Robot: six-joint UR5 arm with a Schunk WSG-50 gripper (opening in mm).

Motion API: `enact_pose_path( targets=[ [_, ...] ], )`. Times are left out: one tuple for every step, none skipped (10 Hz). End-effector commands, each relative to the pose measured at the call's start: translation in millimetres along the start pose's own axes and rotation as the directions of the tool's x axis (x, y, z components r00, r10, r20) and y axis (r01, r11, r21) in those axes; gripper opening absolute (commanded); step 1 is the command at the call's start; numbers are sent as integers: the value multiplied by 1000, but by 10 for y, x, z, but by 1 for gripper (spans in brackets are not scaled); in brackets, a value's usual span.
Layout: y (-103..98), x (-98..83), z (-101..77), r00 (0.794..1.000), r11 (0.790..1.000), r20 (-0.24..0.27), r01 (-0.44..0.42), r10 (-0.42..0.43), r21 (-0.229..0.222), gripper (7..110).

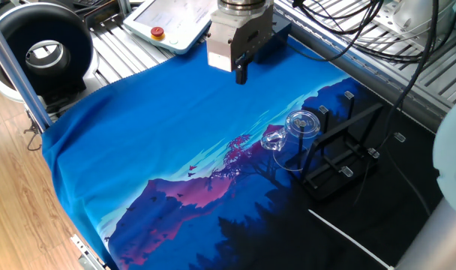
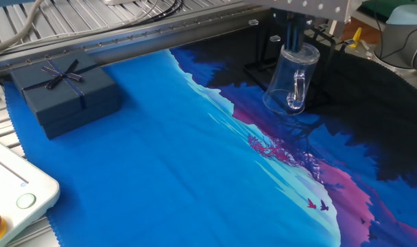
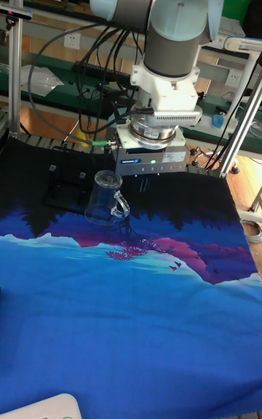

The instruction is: Take the cup off the cup rack

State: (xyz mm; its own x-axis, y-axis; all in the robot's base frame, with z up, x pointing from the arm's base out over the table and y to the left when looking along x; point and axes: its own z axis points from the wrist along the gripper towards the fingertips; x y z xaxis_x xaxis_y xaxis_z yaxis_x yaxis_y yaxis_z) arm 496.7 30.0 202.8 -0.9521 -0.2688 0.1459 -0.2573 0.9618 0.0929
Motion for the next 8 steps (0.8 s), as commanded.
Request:
enact_pose_path(
  targets=[
    [-20,137,-120,1000,1000,1,18,-18,20,7],
    [130,86,-93,998,999,58,3,-1,-36,7],
    [359,111,0,994,990,105,25,-11,-135,7],
    [230,57,156,978,994,200,69,-50,-87,7],
    [87,271,278,980,995,173,100,-95,-24,7],
    [-8,449,367,984,995,145,98,-99,13,7],
    [-100,732,440,991,994,72,106,-109,39,7],
    [-29,838,469,988,990,60,139,-139,-2,7]
  ],
)
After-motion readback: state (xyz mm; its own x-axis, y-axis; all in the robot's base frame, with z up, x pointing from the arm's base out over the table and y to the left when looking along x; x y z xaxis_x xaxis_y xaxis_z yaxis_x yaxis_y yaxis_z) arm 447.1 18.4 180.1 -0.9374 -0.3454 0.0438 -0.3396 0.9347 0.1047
